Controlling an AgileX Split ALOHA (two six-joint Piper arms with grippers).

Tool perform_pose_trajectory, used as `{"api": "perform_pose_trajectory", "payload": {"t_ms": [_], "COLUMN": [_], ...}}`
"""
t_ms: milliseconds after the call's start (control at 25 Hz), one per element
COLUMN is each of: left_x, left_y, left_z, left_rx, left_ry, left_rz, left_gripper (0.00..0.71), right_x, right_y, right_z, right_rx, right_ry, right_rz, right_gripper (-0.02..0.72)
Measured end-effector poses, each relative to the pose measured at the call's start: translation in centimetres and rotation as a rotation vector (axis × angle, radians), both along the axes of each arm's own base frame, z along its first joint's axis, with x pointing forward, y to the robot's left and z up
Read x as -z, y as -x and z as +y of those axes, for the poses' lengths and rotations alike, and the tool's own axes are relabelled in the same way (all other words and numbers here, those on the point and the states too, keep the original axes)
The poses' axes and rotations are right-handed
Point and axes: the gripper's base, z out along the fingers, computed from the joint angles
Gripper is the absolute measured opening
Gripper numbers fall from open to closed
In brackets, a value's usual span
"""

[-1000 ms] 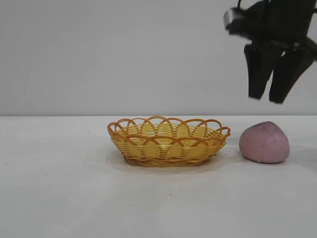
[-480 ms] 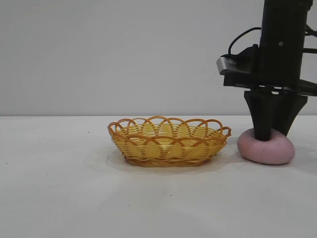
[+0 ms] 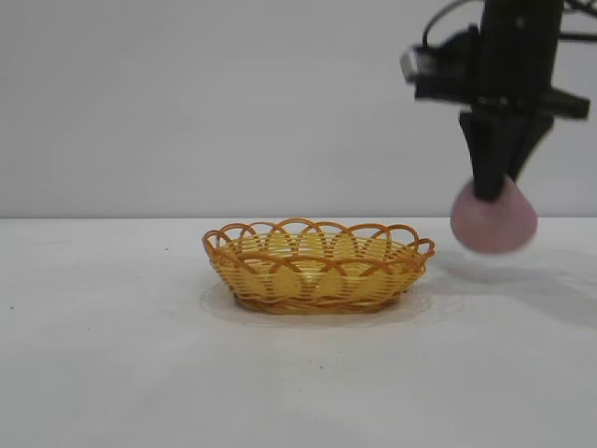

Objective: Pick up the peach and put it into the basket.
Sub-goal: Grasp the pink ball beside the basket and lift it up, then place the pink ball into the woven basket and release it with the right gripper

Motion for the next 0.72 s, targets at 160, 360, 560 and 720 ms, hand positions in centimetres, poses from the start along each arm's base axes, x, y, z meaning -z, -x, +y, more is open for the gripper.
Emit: {"api": "perform_pose_trajectory", "payload": {"t_ms": [160, 360, 560, 720], "left_x": [0.0, 0.0, 0.0, 0.0], "left_y": [0.0, 0.0, 0.0, 0.0], "left_z": [0.0, 0.0, 0.0, 0.0], "left_rx": [0.0, 0.0, 0.0, 0.0], "left_ry": [0.0, 0.0, 0.0, 0.0], "left_rz": [0.0, 0.0, 0.0, 0.0], "left_gripper": [0.516, 0.516, 0.516, 0.516], "right_x": [-2.3, -1.4, 1.4, 2.8], "right_y": [1.1, 2.6, 2.8, 2.6], "right_z": [3.5, 7.4, 9.6, 9.9], "right_rx": [-0.084, -0.179, -0.219, -0.221], "right_ry": [-0.076, -0.1, -0.087, -0.079], "right_rz": [-0.038, -0.018, 0.008, 0.036], "right_gripper": [0.0, 0.0, 0.0, 0.062]}}
